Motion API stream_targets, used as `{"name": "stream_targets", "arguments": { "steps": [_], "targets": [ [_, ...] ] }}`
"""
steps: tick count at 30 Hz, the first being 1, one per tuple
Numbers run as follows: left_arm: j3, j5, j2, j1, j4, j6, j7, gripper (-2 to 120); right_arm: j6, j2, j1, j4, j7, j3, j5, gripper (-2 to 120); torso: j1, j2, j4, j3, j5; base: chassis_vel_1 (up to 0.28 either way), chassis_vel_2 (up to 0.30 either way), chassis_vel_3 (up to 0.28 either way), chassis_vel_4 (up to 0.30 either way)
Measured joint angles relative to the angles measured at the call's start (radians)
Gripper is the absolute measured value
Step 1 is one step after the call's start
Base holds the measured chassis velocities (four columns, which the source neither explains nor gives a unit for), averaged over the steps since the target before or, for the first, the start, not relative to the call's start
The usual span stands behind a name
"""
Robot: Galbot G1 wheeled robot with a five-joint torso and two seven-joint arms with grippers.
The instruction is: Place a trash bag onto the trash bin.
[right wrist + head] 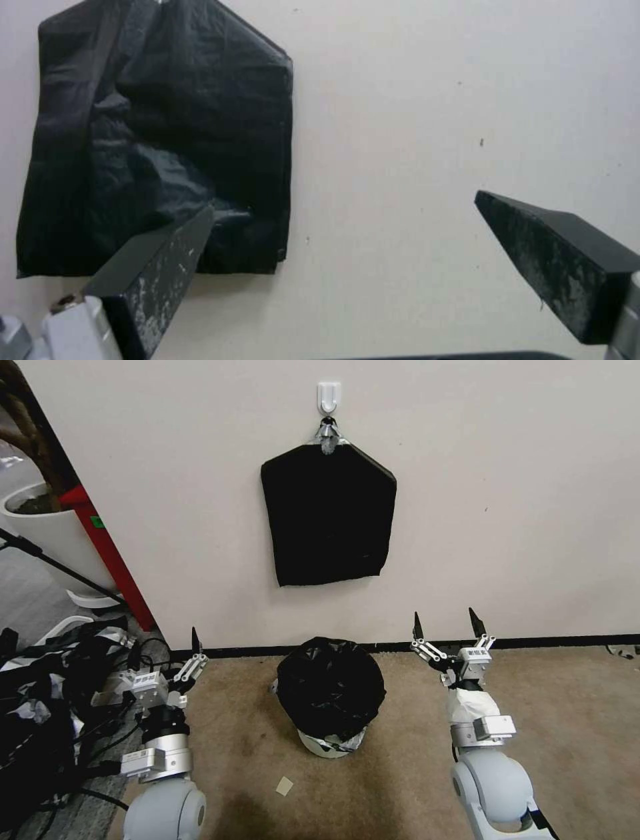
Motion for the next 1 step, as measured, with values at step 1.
{"name": "stream_targets", "arguments": {
  "steps": [1],
  "targets": [
    [0.000,0.000,0.000,0.000,0.000,0.000,0.000,100,0.000,0.000,0.000,0.000,0.000,0.000,0.000,100,0.000,0.000,0.0000,0.000,0.0000,0.000,0.000,0.000,0.000]
  ]
}}
